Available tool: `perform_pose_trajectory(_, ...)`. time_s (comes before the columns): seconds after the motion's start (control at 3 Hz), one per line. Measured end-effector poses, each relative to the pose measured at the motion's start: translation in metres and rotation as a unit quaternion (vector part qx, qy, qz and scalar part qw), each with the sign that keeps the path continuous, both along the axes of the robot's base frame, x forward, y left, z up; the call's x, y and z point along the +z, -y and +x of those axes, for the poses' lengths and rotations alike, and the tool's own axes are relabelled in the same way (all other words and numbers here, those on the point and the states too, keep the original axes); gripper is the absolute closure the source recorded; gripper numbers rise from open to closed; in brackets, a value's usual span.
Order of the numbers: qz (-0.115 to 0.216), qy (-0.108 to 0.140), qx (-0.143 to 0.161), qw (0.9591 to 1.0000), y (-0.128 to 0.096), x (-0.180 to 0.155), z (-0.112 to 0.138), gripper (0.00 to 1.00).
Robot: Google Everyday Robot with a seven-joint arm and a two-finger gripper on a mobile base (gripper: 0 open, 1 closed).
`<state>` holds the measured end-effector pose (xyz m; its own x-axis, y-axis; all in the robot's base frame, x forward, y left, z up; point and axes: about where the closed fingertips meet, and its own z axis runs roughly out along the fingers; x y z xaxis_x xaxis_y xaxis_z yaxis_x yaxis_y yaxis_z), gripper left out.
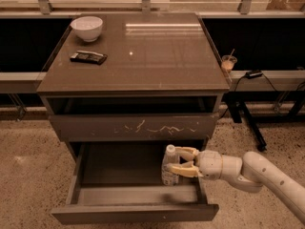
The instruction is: Place blue plastic bottle into middle drawer
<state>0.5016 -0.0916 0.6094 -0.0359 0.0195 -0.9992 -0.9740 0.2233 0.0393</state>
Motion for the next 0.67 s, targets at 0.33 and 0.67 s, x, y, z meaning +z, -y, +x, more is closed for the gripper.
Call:
perform_pose_trajectory(0.33, -0.010, -0.025, 0.047, 0.9985, 0.013, -0.047, -0.009, 1.00)
perform_pose_trajectory(0.67, -0.008, -0.028, 0.068, 0.9972, 0.020, -0.074, -0.014, 1.00)
